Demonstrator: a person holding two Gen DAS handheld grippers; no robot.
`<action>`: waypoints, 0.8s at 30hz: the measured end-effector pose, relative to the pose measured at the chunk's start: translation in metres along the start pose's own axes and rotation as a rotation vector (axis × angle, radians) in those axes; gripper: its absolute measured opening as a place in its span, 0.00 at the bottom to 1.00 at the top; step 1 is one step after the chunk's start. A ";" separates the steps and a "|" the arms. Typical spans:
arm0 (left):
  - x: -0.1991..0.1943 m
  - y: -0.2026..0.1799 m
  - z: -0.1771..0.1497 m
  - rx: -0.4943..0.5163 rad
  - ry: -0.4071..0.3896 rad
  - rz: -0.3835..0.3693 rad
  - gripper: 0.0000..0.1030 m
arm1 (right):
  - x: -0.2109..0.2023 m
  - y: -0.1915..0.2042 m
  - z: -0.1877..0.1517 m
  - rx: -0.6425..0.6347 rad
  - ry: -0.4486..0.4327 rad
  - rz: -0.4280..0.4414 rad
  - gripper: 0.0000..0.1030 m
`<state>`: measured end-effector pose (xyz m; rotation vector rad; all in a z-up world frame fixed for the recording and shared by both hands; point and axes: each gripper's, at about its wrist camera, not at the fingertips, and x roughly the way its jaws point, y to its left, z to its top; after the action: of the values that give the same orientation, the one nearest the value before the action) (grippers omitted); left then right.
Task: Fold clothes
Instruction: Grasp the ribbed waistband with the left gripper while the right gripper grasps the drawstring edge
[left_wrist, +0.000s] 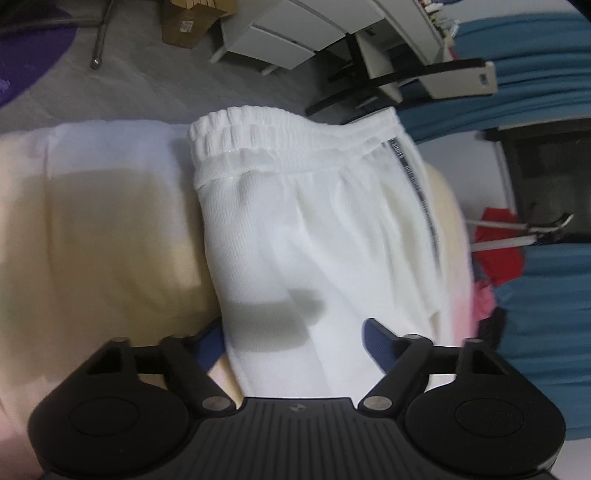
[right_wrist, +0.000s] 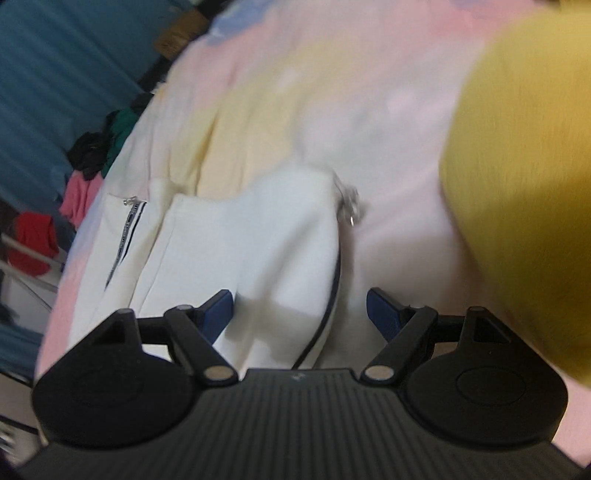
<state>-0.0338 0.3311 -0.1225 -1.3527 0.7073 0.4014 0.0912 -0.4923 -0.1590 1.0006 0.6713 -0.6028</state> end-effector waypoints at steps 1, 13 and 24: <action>0.000 0.005 0.001 -0.039 -0.006 -0.026 0.74 | 0.002 -0.002 0.000 0.021 0.008 0.029 0.80; 0.009 0.008 0.007 -0.075 -0.023 0.024 0.33 | 0.018 -0.001 -0.001 0.066 -0.007 0.094 0.22; -0.043 -0.006 0.011 -0.003 -0.130 -0.227 0.12 | -0.048 0.031 0.006 -0.085 -0.242 0.274 0.10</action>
<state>-0.0587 0.3464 -0.0890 -1.3795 0.4400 0.3052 0.0833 -0.4783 -0.1036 0.9034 0.3351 -0.4410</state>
